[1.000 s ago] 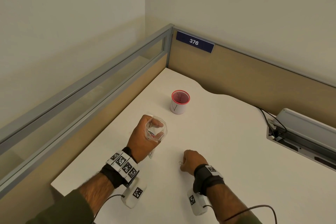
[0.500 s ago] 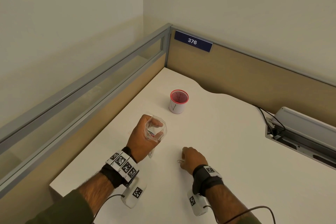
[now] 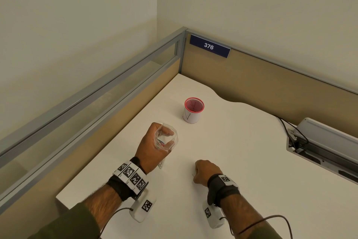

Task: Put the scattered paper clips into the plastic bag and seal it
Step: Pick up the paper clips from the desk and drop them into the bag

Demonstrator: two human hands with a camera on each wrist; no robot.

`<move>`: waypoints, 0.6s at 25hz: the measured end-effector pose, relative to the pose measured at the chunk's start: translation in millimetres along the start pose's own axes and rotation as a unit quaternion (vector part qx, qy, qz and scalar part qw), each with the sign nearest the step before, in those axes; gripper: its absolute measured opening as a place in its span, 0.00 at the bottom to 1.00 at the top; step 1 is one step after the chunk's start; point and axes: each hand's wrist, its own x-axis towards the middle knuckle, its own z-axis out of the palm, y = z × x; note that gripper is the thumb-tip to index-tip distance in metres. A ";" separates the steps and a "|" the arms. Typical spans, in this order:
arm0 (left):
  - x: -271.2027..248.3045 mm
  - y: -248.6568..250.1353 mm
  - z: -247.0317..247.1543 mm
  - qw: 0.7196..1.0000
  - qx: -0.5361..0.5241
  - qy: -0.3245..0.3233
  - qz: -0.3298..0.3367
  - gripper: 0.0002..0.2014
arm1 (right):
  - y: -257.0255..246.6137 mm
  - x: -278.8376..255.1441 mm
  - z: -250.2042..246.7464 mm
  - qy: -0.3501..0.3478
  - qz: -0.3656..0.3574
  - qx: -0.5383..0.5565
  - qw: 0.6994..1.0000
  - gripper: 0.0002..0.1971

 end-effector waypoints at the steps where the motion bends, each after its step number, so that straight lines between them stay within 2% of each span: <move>1: -0.5 -0.5 0.1 1.000 0.001 -0.001 -0.002 0.18 | 0.3 -1.3 1.8 0.007 -0.007 -0.006 1.000 0.07; 4: -1.6 -2.9 1.7 1.000 0.004 -0.003 -0.005 0.18 | 3.6 -6.9 8.3 0.036 -0.025 -0.004 0.999 0.05; 7: -2.0 -3.6 4.2 1.000 0.007 0.000 0.002 0.17 | 14.9 -12.5 14.0 0.076 0.003 0.012 0.997 0.04; 11: -1.2 -3.5 8.0 1.000 0.008 -0.004 0.000 0.17 | 25.7 -17.4 14.5 0.122 0.037 0.079 0.989 0.10; 13: -0.1 -4.0 8.9 1.000 0.011 -0.005 -0.001 0.17 | 17.8 -23.9 1.5 0.152 0.009 0.136 0.979 0.09; 15: 0.9 -5.5 8.9 1.000 0.021 -0.004 -0.001 0.18 | 1.4 -35.6 -22.3 0.215 -0.047 0.196 0.956 0.05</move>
